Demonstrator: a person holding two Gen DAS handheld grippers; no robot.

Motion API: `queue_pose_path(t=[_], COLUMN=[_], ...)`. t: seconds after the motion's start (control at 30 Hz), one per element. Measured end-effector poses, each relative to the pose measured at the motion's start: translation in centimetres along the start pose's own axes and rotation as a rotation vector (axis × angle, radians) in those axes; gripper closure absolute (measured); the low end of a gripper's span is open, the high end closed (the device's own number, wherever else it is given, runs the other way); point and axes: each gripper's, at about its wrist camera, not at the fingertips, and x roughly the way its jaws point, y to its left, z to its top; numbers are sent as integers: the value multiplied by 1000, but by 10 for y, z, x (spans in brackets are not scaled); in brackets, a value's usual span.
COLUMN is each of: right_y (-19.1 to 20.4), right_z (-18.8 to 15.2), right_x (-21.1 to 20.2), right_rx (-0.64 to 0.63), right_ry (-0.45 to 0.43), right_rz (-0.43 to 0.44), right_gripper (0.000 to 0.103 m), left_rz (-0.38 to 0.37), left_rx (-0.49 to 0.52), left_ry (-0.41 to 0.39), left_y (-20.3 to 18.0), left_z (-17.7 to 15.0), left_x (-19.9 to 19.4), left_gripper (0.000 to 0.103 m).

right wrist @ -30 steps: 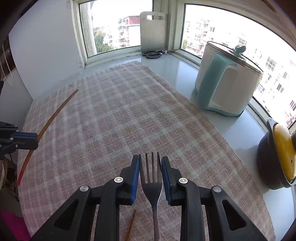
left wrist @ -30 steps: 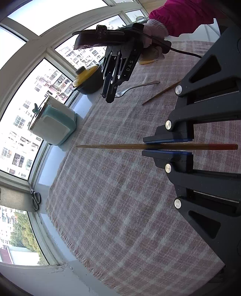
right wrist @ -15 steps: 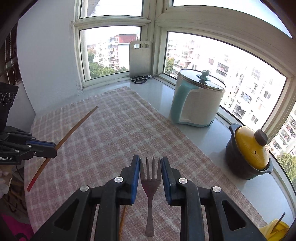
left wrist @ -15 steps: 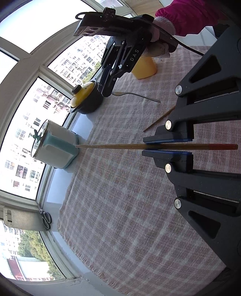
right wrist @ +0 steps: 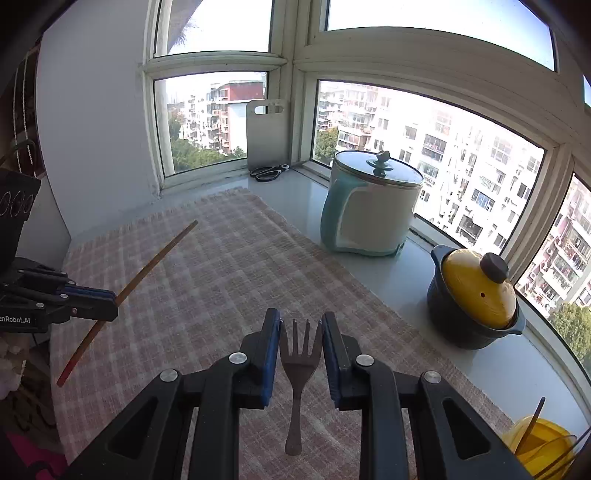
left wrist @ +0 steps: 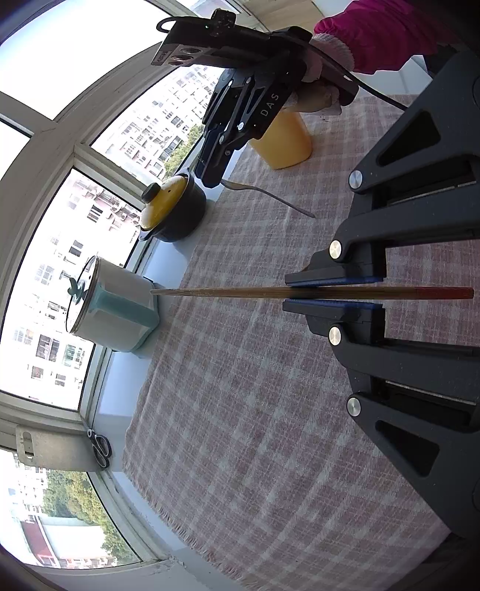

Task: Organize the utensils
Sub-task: 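Lift the fork with the right tool while the left tool carries the chopstick toward the container, then lower the fork into the yellow container with the right tool while the left tool brings the chopstick over it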

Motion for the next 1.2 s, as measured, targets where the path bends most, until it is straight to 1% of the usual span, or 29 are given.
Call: queue_pose_path(t=[0.27, 0.7, 0.9, 1.2], right_y=[-6, -21, -33, -48], right_z=[-5, -10, -13, -22], right_x=[-20, -66, -98, -163], right_rx=[23, 57, 88, 128], right_ry=[-35, -92, -121, -169], right_rz=[-2, -13, -18, -36], right_gripper=[81, 81, 81, 81], left_rz=[-10, -49, -88, -165], left_rx=[17, 53, 71, 114], left_ry=[-18, -47, -76, -130], left_y=[-16, -60, -86, -139], left_z=[4, 11, 21, 45], left_x=[-5, -10, -11, -5], left_gripper=[99, 99, 99, 99])
